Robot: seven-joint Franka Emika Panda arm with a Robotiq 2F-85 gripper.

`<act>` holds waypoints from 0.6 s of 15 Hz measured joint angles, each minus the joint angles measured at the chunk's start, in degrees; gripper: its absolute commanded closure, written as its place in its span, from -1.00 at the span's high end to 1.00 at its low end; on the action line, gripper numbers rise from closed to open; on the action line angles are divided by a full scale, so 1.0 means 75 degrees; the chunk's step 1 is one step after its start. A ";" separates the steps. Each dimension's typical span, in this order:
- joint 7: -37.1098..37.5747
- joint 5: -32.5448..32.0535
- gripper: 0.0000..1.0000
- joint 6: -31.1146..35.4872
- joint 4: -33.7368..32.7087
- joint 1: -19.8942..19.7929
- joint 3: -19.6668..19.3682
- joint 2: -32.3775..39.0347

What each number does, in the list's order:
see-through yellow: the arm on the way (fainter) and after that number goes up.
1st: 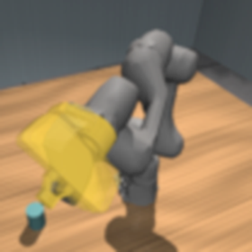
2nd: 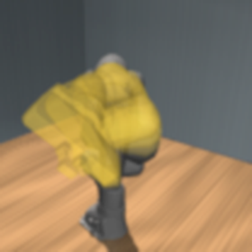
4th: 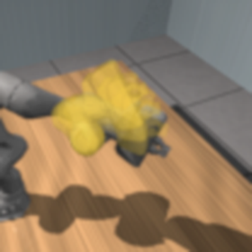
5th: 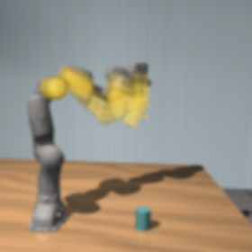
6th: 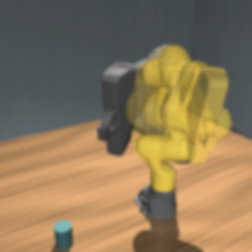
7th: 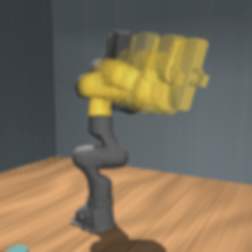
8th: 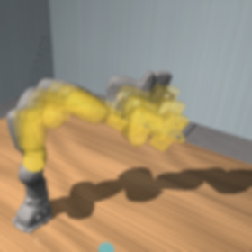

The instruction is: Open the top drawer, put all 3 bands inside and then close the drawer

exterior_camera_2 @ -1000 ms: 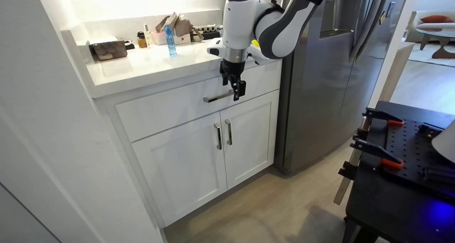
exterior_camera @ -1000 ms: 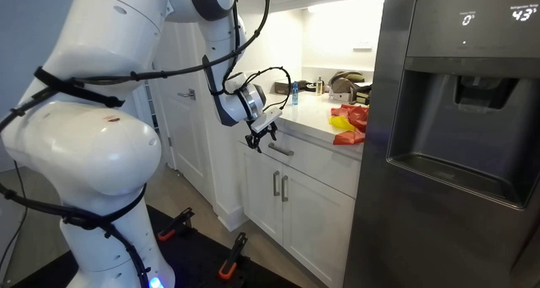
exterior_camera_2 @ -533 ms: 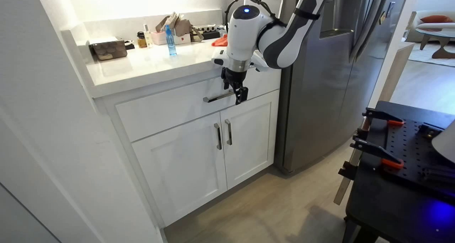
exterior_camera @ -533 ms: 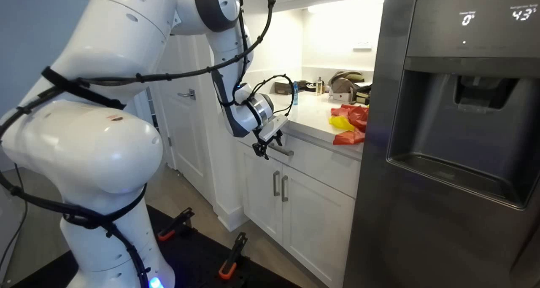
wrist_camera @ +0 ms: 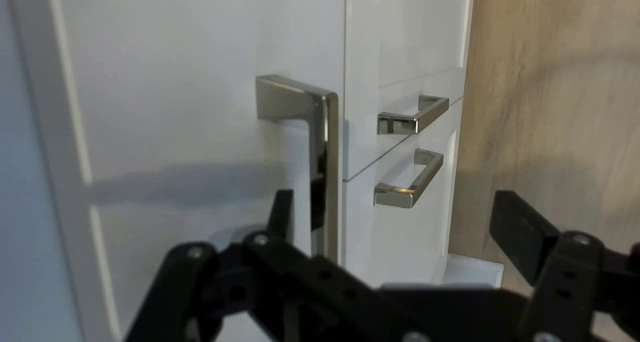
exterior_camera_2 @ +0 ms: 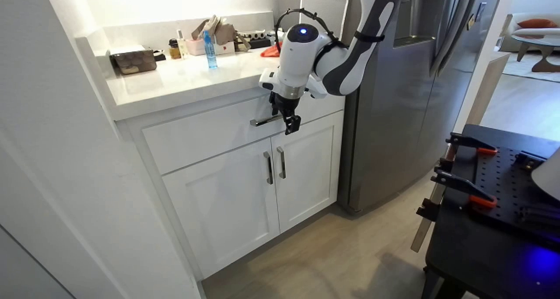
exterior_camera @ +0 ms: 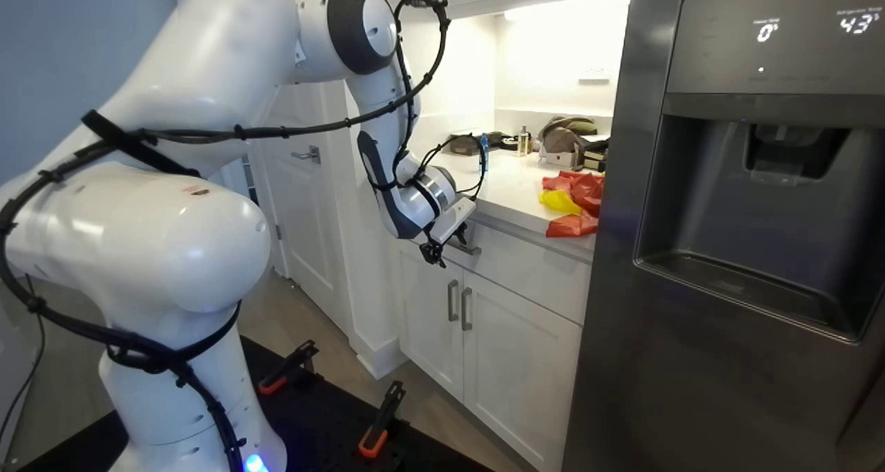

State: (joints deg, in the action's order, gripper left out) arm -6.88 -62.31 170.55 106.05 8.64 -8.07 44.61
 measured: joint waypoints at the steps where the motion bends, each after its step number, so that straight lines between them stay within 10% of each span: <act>1: 0.0063 -0.0003 1.00 0.0015 -0.0069 0.0034 -0.0047 0.0087; 9: 0.0063 0.0117 -0.31 0.0018 -0.0412 0.0038 -0.0125 0.0389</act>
State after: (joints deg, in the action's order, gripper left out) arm -6.40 -61.44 170.69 102.96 8.93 -9.01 47.53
